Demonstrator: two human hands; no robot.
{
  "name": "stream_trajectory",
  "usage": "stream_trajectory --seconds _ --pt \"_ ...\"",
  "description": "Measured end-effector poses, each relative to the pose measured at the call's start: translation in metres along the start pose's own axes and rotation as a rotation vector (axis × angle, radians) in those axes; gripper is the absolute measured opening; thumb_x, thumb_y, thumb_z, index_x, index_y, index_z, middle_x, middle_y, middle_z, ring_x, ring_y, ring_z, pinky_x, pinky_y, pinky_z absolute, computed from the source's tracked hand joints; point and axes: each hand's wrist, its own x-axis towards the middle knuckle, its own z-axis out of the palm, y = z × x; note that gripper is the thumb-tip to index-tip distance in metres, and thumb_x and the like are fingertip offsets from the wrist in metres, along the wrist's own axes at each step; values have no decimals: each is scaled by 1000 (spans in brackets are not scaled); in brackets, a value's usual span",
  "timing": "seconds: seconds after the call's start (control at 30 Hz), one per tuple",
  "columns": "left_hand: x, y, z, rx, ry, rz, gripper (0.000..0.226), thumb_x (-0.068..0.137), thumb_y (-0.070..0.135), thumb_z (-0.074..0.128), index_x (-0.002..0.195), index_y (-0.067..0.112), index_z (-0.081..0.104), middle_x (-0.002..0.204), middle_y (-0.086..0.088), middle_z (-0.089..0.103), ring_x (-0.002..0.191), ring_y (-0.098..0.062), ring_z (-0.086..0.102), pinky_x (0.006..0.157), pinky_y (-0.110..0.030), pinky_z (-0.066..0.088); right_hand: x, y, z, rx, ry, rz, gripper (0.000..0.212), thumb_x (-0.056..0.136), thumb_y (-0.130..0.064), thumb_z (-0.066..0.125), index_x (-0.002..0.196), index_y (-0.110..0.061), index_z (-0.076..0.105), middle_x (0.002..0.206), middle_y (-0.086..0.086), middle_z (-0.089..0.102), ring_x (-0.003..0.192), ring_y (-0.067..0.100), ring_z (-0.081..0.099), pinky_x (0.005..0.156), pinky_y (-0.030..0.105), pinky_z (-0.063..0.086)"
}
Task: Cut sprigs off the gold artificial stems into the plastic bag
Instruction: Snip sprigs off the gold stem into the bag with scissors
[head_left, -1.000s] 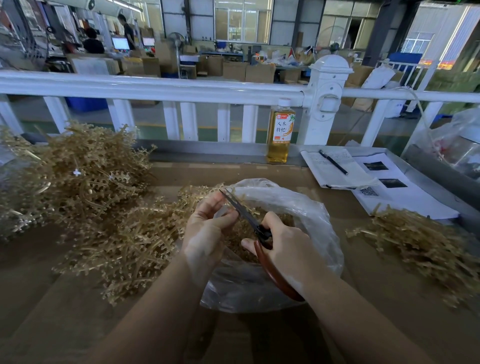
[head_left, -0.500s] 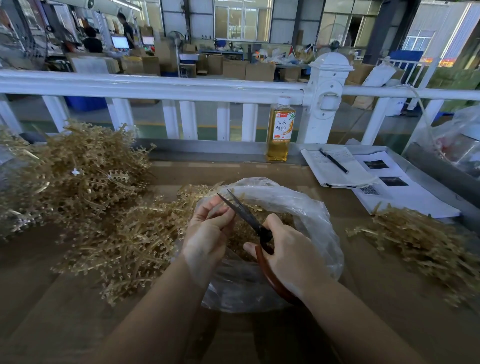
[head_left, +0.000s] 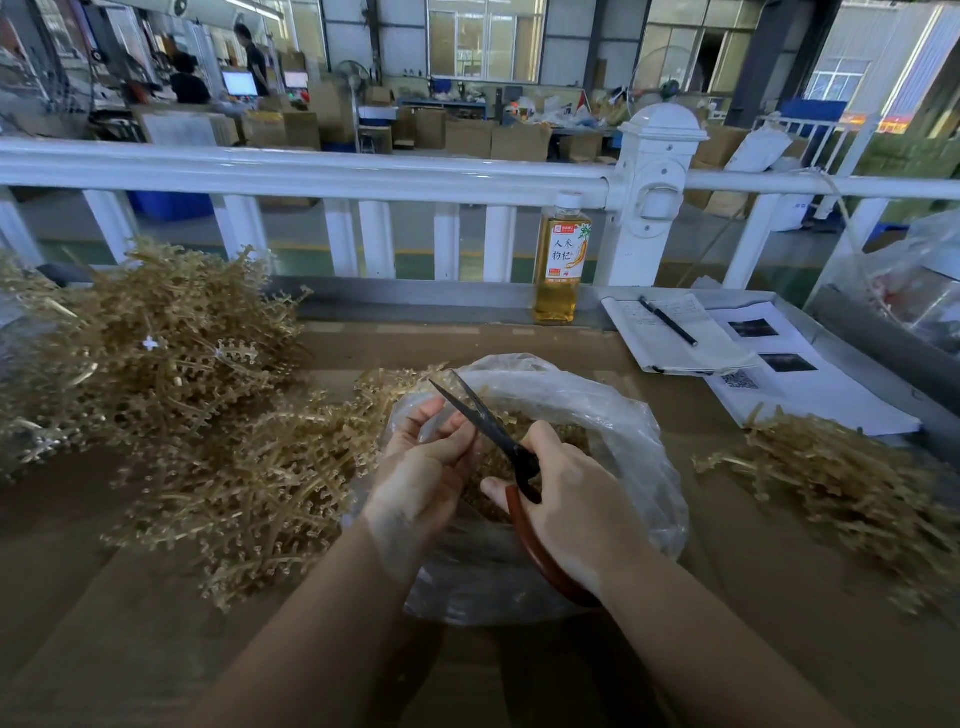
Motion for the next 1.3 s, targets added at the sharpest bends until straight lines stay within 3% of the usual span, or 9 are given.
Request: stream_trajectory --seconds 0.17,0.5,0.63,0.73,0.83,1.1,1.3 --pt "1 0 -3 12 -14 12 45 87 -18 44 119 13 44 88 -11 62 77 -18 61 59 -21 55 -1 1 0 -2 -10 7 32 89 -56 54 97 -29 38 84 -8 55 79 8 54 71 23 47" --pt "0 -1 -3 27 -20 12 33 88 -12 47 109 15 45 85 -8 57 67 -15 59 53 -22 52 -1 2 3 -20 7 2 33 88 -57 55 95 -30 38 82 -9 53 78 9 52 67 22 42" --pt "-1 -1 -2 58 -14 -15 32 90 -11 45 110 14 45 88 -12 60 74 -20 58 68 -29 46 -1 1 4 -38 2 -1 32 88 -57 54 94 -32 35 78 -10 50 75 8 51 60 16 32" --pt "-2 -3 -1 43 40 -14 31 89 -11 47 105 15 47 86 -12 63 76 -22 59 74 -32 46 -1 1 5 -58 16 -3 32 89 -57 54 95 -32 34 82 -9 54 78 9 53 65 19 38" --pt "-2 -4 1 62 69 -11 29 89 -11 49 95 18 48 83 -10 63 72 -20 59 71 -32 46 -1 0 4 -90 39 -10 35 88 -56 56 94 -32 32 79 -9 52 74 10 52 64 20 36" --pt "-1 -6 3 121 115 26 32 88 -12 51 90 20 46 81 -8 62 63 -17 60 56 -27 47 -2 0 5 -189 83 -11 37 88 -54 58 107 -24 45 75 -10 45 68 10 44 59 20 30" --pt "-2 -6 3 125 105 33 31 87 -11 52 95 19 46 83 -8 64 67 -17 63 61 -29 50 -1 0 5 -180 60 -6 35 89 -53 57 104 -25 42 75 -7 48 68 12 46 59 21 32"
